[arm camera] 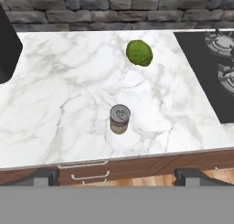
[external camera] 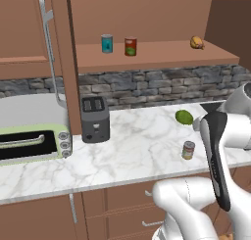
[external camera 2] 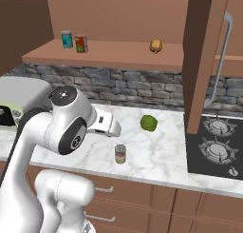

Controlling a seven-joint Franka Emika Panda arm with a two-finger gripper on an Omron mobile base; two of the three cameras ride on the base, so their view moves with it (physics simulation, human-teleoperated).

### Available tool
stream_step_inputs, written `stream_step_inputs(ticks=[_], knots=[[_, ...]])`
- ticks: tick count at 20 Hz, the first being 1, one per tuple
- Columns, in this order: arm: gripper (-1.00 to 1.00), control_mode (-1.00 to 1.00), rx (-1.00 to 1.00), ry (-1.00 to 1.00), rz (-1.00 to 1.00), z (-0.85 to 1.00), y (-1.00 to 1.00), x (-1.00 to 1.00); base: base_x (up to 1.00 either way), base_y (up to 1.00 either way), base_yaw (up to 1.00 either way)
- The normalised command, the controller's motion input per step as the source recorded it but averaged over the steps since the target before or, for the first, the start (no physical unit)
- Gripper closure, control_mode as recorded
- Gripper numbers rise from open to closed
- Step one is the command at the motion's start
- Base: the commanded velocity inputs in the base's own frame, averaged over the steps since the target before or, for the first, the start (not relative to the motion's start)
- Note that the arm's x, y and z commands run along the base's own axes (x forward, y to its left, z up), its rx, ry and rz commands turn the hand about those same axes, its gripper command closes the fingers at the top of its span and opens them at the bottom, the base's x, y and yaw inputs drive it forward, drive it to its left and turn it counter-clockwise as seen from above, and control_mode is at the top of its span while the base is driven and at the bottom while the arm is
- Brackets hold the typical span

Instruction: Pick the cans from the counter and place them in their designated side in the cabinet.

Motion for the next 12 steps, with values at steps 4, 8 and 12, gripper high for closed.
stream_step_inputs(ticks=[4,8,12], knots=[[-1.0,-1.0,0.0,0.0,0.0,-0.17,-0.03,0.14,0.0,0.0,0.0],[-1.0,-1.0,0.0,0.0,0.0,-0.2,0.0,0.16,0.0,0.0,0.0],[-1.0,-1.0,0.0,0.0,0.0,-0.2,-0.02,0.17,0.0,0.0,0.0]])
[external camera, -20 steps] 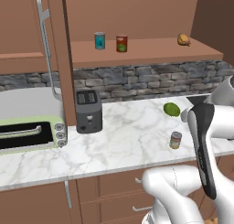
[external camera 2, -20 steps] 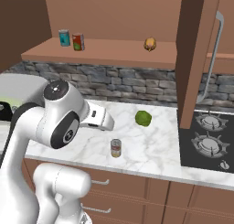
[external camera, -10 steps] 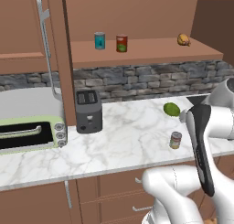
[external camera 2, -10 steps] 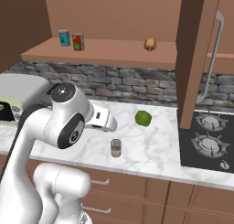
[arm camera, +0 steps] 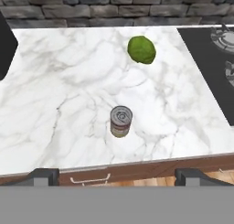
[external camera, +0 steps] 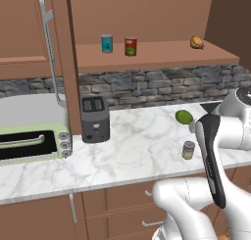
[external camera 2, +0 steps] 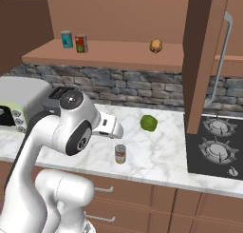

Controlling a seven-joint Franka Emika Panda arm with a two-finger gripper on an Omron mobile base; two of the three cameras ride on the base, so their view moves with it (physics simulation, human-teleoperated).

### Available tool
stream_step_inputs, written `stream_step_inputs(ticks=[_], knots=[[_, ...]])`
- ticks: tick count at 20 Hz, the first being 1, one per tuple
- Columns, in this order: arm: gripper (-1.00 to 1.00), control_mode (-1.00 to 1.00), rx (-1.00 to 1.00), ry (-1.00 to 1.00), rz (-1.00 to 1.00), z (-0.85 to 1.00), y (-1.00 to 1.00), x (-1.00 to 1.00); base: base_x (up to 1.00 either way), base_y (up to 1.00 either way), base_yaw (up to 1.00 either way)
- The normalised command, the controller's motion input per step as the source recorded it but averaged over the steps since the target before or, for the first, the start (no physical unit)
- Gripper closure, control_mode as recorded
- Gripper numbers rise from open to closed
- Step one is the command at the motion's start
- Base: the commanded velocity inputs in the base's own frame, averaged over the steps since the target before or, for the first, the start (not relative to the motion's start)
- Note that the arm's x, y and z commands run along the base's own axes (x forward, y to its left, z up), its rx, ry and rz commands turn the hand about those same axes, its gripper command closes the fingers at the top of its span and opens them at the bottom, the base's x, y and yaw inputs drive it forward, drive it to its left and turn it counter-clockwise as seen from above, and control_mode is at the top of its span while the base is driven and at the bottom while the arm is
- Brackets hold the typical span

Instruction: Pick the cans from the counter and place them in their designated side in the cabinet.

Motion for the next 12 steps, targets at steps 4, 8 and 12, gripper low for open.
stream_step_inputs(ticks=[4,8,12], knots=[[-1.0,-1.0,0.0,0.0,0.0,-0.21,-0.06,0.13,0.0,0.0,0.0],[-1.0,-1.0,0.0,0.0,0.0,-0.23,-0.05,0.13,0.0,0.0,0.0],[-1.0,-1.0,0.0,0.0,0.0,-0.19,-0.03,0.13,0.0,0.0,0.0]])
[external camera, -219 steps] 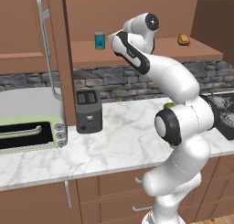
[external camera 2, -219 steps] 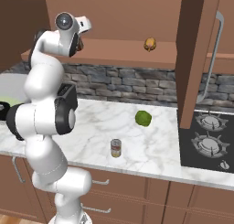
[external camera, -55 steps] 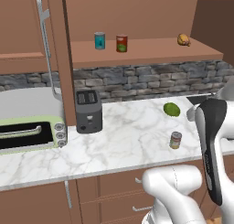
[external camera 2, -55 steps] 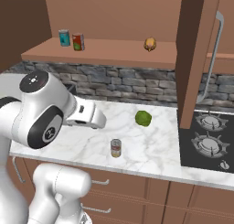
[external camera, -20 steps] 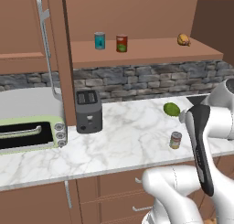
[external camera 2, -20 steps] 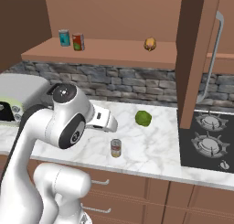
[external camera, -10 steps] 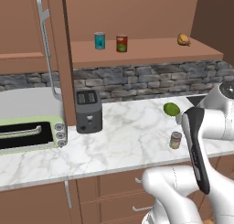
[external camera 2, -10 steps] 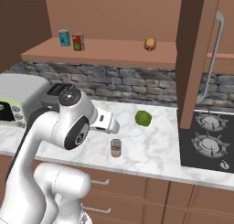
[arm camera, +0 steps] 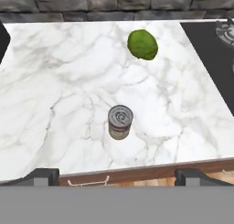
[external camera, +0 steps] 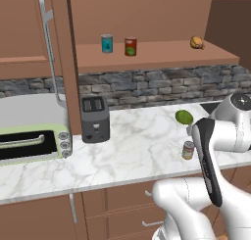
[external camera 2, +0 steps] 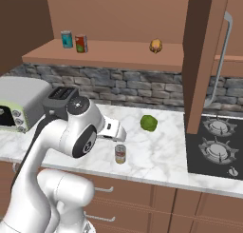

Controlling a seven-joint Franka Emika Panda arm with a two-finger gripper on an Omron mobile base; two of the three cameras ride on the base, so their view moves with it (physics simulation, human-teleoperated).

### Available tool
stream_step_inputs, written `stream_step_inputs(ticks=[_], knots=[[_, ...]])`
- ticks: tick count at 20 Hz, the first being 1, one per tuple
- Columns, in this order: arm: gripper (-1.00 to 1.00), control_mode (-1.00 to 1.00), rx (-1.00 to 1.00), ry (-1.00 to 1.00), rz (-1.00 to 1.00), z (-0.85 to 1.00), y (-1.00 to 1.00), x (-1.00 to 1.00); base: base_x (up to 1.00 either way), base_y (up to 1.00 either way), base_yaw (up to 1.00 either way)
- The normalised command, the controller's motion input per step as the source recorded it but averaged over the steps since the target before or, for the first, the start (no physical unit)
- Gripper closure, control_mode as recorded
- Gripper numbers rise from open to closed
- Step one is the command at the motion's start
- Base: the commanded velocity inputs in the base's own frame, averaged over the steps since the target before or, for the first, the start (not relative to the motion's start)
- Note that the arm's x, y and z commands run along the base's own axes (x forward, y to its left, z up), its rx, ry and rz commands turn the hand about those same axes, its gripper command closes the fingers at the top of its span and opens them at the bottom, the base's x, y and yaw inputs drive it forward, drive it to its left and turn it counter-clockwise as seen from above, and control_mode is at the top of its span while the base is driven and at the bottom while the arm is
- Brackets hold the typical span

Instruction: Pick the cans from the counter and place them in their designated side in the cabinet.

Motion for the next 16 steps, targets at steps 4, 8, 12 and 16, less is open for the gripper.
stream_step_inputs(ticks=[4,8,12,16], knots=[[-1.0,-1.0,0.0,0.0,0.0,-0.16,-0.02,0.15,0.0,0.0,0.0],[-1.0,-1.0,0.0,0.0,0.0,-0.18,-0.03,0.17,0.0,0.0,0.0],[-1.0,-1.0,0.0,0.01,0.0,-0.2,-0.03,0.13,0.0,0.0,0.0],[-1.0,-1.0,0.0,0.03,0.0,-0.24,-0.03,0.1,0.0,0.0,0.0]])
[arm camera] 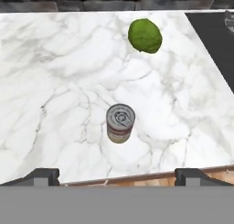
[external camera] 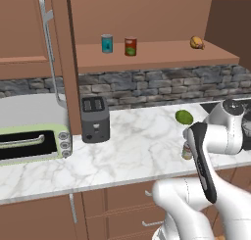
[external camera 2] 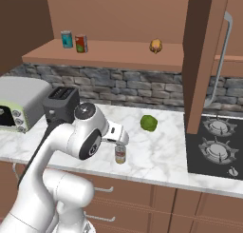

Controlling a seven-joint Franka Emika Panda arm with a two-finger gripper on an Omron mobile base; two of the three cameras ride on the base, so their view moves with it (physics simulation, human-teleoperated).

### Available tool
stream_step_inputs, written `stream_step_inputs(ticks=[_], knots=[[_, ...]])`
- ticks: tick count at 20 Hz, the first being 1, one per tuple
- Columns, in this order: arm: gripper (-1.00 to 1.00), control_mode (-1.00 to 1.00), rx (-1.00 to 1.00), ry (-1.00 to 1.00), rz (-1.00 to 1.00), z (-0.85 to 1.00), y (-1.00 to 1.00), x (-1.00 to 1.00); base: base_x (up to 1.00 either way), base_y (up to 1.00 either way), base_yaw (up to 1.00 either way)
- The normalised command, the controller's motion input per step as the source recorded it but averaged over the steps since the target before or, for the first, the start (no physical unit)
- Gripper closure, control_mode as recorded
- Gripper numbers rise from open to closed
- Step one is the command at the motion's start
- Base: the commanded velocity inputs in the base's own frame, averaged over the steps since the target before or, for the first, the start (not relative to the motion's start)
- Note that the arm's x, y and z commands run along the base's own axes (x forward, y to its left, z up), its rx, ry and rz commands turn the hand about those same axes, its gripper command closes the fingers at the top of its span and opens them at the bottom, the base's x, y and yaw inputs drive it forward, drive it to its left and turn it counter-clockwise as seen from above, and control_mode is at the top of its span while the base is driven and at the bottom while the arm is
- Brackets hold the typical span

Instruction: Pick the cans from the counter and place them in their designated side in the cabinet.

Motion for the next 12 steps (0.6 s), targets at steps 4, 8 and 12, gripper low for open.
stream_step_inputs(ticks=[4,8,12], knots=[[-1.0,-1.0,0.0,0.03,0.0,-0.22,-0.02,0.15,0.0,0.0,0.0],[-1.0,-1.0,0.0,0.02,0.0,-0.19,0.0,0.17,0.0,0.0,0.0],[-1.0,-1.0,0.0,0.01,0.0,-0.17,0.0,0.2,0.0,0.0,0.0]])
